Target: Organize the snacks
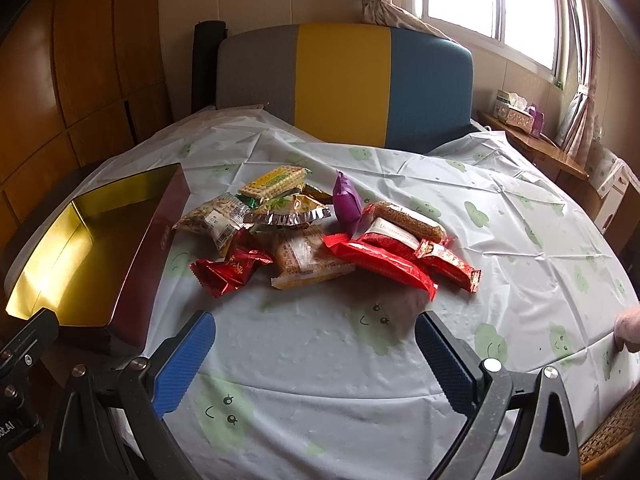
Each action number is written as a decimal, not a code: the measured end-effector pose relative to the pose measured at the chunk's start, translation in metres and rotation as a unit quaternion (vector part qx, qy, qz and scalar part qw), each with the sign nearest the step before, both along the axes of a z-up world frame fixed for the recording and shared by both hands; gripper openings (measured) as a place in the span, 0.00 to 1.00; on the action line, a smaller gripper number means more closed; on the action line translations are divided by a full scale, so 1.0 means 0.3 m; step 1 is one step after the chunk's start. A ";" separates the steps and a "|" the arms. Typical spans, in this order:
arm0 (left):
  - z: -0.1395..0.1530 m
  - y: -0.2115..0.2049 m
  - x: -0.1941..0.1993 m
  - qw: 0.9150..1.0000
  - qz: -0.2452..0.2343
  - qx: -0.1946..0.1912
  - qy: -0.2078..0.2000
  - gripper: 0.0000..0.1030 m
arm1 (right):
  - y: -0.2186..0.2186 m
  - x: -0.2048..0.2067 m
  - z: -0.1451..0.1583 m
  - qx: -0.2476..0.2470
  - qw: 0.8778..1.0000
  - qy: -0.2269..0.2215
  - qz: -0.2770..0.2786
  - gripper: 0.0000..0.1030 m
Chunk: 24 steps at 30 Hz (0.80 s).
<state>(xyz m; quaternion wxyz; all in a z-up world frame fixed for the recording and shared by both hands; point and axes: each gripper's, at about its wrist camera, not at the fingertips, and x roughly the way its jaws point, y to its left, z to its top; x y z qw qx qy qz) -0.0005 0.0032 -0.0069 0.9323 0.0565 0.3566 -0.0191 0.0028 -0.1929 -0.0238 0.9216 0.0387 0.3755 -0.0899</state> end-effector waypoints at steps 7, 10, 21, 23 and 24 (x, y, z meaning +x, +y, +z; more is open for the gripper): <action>-0.001 -0.003 0.000 1.000 -0.002 0.000 0.001 1.00 | -0.009 -0.003 -0.001 0.004 1.000 0.000 -0.003 0.99; 0.000 -0.009 0.000 1.000 -0.003 0.001 0.001 1.00 | -0.012 -0.004 0.000 0.003 1.000 -0.001 -0.004 0.99; 0.005 -0.018 -0.006 1.000 -0.009 -0.001 0.001 1.00 | -0.013 -0.008 0.006 0.005 1.000 -0.004 -0.004 0.99; 0.006 -0.019 -0.005 1.000 -0.009 -0.001 0.001 1.00 | -0.014 -0.009 0.008 0.005 1.000 -0.005 -0.005 0.99; 0.006 -0.020 -0.005 1.000 -0.010 -0.001 0.000 1.00 | -0.014 -0.009 0.008 0.005 1.000 -0.006 -0.005 0.99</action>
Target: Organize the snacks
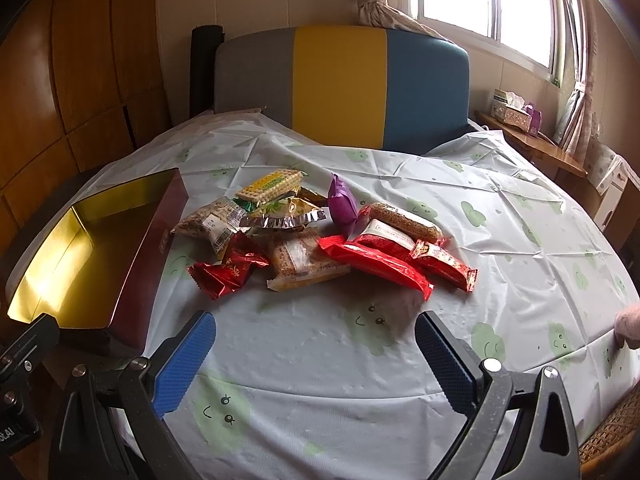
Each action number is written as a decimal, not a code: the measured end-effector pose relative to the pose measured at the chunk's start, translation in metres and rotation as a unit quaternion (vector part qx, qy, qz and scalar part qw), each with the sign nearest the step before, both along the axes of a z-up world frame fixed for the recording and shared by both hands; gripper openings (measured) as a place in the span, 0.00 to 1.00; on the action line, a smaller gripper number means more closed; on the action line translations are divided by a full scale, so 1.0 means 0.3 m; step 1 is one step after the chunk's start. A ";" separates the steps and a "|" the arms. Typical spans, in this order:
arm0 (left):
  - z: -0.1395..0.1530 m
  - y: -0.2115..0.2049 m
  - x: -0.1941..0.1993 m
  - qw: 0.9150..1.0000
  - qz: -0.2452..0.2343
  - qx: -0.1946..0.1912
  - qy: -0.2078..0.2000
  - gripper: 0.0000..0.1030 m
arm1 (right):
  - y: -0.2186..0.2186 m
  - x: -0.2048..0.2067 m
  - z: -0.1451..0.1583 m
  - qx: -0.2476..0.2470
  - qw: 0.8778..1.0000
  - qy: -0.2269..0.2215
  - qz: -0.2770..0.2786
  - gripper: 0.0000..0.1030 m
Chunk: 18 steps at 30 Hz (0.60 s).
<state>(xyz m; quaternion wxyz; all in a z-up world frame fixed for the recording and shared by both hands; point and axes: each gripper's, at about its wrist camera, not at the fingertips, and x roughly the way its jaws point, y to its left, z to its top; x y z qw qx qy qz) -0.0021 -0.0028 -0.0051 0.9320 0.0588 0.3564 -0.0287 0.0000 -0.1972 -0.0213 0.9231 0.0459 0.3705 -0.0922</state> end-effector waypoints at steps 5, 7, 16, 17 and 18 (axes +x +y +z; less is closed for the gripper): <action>0.003 -0.005 -0.001 1.000 -0.001 0.000 0.000 1.00 | -0.003 -0.003 0.005 0.000 1.000 -0.004 0.000 0.99; 0.005 -0.007 -0.003 1.000 -0.002 0.000 -0.001 1.00 | -0.005 -0.003 0.006 0.001 1.000 -0.004 0.000 0.99; 0.005 -0.014 -0.004 1.000 -0.006 0.000 0.000 1.00 | -0.008 -0.003 0.007 0.000 1.000 -0.005 0.000 0.99; 0.005 -0.014 -0.003 1.000 -0.007 0.000 0.000 1.00 | -0.010 -0.002 0.008 0.001 1.000 -0.005 0.000 0.99; 0.003 -0.016 -0.001 1.000 -0.008 -0.001 0.001 1.00 | -0.009 -0.002 0.008 0.000 1.000 -0.005 0.000 0.99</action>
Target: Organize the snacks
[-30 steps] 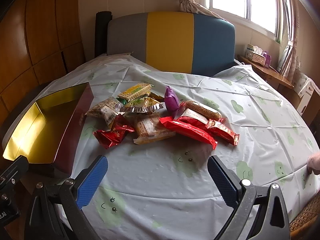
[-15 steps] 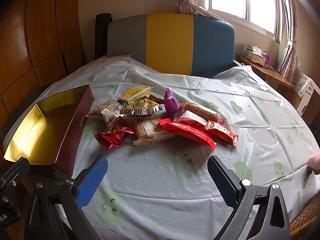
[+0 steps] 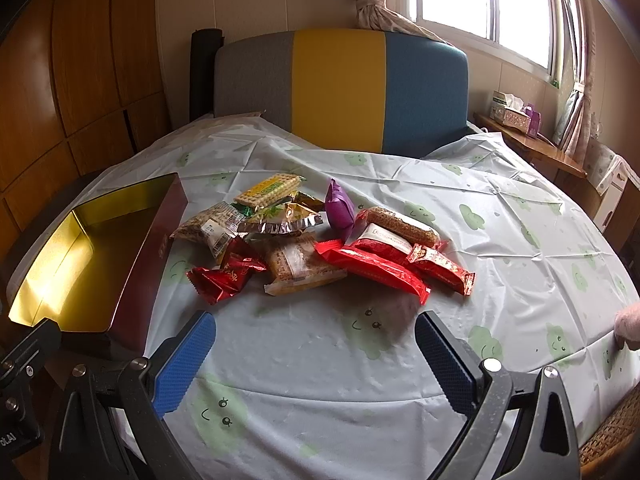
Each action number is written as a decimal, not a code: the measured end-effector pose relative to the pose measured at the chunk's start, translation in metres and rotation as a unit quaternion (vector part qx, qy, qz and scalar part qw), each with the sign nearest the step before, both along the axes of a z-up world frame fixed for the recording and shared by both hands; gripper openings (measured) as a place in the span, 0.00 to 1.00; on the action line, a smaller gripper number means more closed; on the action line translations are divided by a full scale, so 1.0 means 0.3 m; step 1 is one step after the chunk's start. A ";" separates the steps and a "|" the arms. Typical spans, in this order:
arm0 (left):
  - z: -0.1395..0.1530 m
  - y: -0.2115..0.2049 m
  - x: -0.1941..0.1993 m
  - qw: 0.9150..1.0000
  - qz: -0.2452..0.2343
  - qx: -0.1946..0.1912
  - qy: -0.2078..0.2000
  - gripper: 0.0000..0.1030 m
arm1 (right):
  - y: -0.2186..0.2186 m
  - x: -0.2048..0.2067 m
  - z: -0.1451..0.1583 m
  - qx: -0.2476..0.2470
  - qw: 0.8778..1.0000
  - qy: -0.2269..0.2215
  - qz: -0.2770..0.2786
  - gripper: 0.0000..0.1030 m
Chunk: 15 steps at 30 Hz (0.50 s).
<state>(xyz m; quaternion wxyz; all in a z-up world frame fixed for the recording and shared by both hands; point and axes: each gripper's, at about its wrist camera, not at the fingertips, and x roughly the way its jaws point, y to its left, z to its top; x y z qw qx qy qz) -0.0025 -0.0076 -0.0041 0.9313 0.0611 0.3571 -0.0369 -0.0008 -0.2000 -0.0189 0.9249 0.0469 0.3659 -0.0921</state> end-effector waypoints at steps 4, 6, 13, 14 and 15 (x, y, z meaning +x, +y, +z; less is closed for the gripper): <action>-0.010 -0.003 0.009 1.000 -0.014 -0.013 0.013 1.00 | -0.015 0.009 0.002 0.000 1.000 0.000 0.001 0.99; -0.014 -0.005 0.014 0.999 -0.025 -0.025 0.019 1.00 | -0.027 0.018 0.004 -0.001 1.000 0.000 0.003 0.99; -0.028 -0.021 0.079 0.991 -0.068 -0.078 0.079 0.99 | -0.140 0.078 0.044 0.015 1.000 0.000 0.012 0.99; -0.027 -0.025 0.090 0.990 -0.076 -0.080 0.082 0.99 | -0.177 0.095 0.055 0.023 1.000 0.005 0.011 0.99; -0.027 -0.032 0.105 0.990 -0.085 -0.077 0.087 0.96 | -0.204 0.106 0.063 0.026 1.000 0.008 0.010 0.99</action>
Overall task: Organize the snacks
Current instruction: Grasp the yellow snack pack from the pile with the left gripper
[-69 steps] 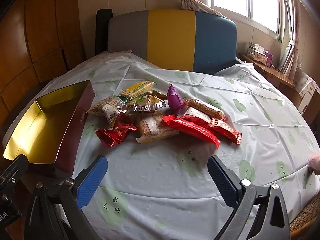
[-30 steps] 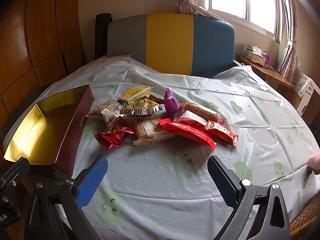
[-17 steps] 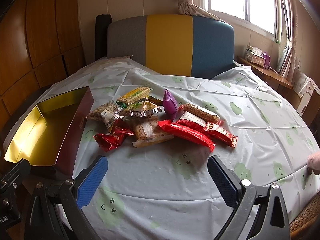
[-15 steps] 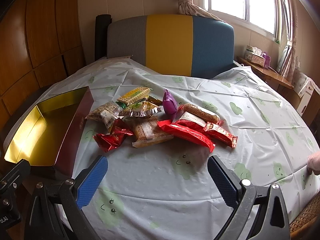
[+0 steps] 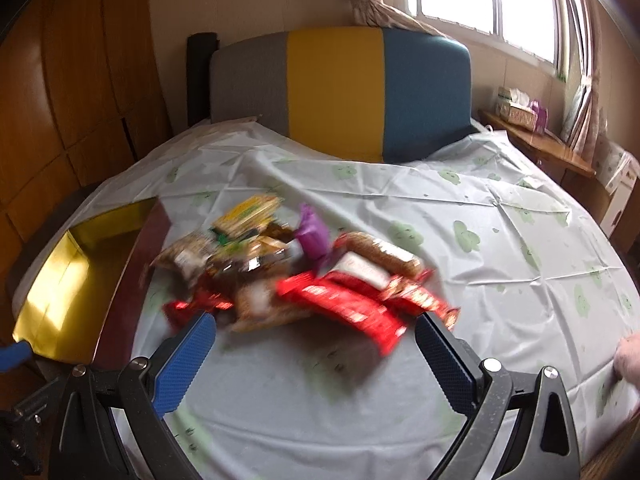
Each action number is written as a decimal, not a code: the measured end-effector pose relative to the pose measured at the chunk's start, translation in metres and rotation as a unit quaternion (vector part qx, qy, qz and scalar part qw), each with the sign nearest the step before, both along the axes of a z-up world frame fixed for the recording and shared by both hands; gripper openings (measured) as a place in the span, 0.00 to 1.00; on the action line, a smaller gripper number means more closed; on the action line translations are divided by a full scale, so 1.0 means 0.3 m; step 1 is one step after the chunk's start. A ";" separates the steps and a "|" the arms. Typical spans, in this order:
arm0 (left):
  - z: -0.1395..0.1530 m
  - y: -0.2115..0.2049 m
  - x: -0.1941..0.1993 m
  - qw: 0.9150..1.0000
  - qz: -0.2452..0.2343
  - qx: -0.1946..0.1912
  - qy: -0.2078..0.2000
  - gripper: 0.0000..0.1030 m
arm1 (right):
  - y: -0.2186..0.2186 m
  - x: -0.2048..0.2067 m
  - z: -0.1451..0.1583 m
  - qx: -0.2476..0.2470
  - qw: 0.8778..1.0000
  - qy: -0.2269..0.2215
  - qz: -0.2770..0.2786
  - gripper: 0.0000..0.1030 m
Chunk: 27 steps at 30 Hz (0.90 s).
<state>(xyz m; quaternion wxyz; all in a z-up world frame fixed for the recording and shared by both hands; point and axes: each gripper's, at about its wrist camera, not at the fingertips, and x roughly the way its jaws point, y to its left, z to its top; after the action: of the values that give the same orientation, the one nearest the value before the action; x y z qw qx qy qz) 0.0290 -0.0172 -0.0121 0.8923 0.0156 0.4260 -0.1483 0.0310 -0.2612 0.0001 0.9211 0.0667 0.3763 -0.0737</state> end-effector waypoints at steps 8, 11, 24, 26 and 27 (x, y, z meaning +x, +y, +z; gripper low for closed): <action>0.032 -0.069 0.153 0.997 -0.070 0.008 0.029 0.69 | -0.274 0.115 0.027 0.017 0.998 0.052 0.012 0.97; 0.061 -0.129 0.200 0.994 -0.103 0.018 0.014 0.69 | -0.352 0.143 -0.010 0.034 0.997 0.067 0.016 0.93; -0.040 -0.410 0.582 0.986 -0.098 -0.038 0.129 0.38 | -0.457 0.154 -0.063 0.120 0.989 0.080 -0.019 0.90; -0.075 -0.433 0.624 0.984 -0.088 -0.053 0.149 0.39 | -0.455 0.155 -0.056 0.118 0.990 0.076 -0.020 0.90; -0.088 -0.448 0.643 0.982 -0.089 -0.060 0.156 0.42 | -0.456 0.157 -0.054 0.120 0.990 0.075 -0.020 0.89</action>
<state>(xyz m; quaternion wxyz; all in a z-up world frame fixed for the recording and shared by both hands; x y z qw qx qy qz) 0.2218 -0.1517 -0.0386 0.7973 -0.0238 0.5473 -0.2534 0.0782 -0.3981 -0.0160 0.8739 0.1784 0.4493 -0.0515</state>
